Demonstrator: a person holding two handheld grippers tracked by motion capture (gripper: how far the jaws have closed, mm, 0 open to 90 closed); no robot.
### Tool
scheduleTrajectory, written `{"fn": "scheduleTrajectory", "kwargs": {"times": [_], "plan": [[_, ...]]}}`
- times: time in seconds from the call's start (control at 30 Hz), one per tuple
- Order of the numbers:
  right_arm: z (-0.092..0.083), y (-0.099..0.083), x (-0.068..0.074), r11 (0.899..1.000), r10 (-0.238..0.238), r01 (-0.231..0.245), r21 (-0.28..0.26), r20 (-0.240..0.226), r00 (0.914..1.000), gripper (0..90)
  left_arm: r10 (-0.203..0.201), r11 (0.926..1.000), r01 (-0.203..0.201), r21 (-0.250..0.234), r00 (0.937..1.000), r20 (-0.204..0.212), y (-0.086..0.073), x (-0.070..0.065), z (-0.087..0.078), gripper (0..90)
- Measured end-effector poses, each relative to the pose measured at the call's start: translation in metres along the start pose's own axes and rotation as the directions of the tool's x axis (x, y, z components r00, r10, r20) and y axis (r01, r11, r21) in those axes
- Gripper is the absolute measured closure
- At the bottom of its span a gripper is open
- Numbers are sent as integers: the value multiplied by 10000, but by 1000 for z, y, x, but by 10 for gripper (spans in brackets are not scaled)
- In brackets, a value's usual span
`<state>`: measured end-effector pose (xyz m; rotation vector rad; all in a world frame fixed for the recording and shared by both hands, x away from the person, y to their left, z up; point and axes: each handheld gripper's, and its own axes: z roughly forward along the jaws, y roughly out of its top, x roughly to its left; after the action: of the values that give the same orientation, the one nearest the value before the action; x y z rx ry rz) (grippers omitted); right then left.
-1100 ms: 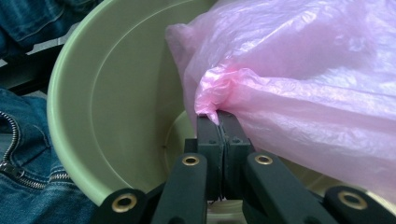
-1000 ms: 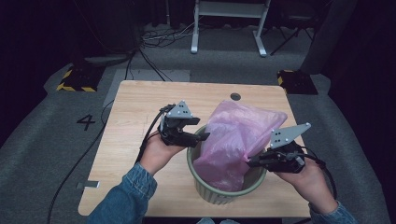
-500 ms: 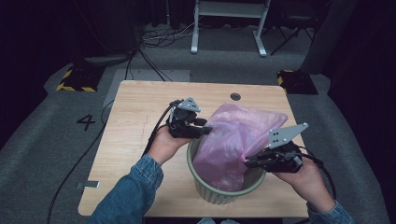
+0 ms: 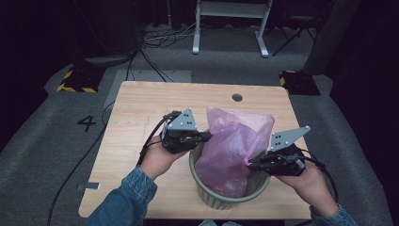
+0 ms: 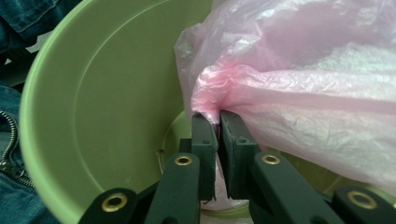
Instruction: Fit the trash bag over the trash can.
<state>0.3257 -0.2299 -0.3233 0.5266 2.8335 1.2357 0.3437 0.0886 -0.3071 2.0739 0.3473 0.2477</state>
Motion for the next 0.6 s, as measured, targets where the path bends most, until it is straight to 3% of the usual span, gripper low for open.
{"fn": "scheduleTrajectory", "kwargs": {"times": [0.23,0.37,0.43,0.53,0.6], "plan": [[-8,-9,9,9999,68,-68,121,-21,10000,830,454,9990,-452,-43,9961,758,-10,-28,-14,900],[-15,-12,11,9995,319,-319,-55,4,9995,728,405,9987,-433,271,9944,976,-18,-35,-14,900],[-21,-11,12,9987,390,-381,-349,257,9989,607,335,9988,-371,308,9933,1103,-22,-36,-13,900],[-34,-8,9,9911,640,-611,-1187,210,9977,520,419,9983,-468,352,9907,1295,-23,-39,-12,900],[-42,-4,5,9844,807,-725,-1601,451,9957,489,578,9971,-639,422,9894,1329,-23,-43,-11,900]]}}
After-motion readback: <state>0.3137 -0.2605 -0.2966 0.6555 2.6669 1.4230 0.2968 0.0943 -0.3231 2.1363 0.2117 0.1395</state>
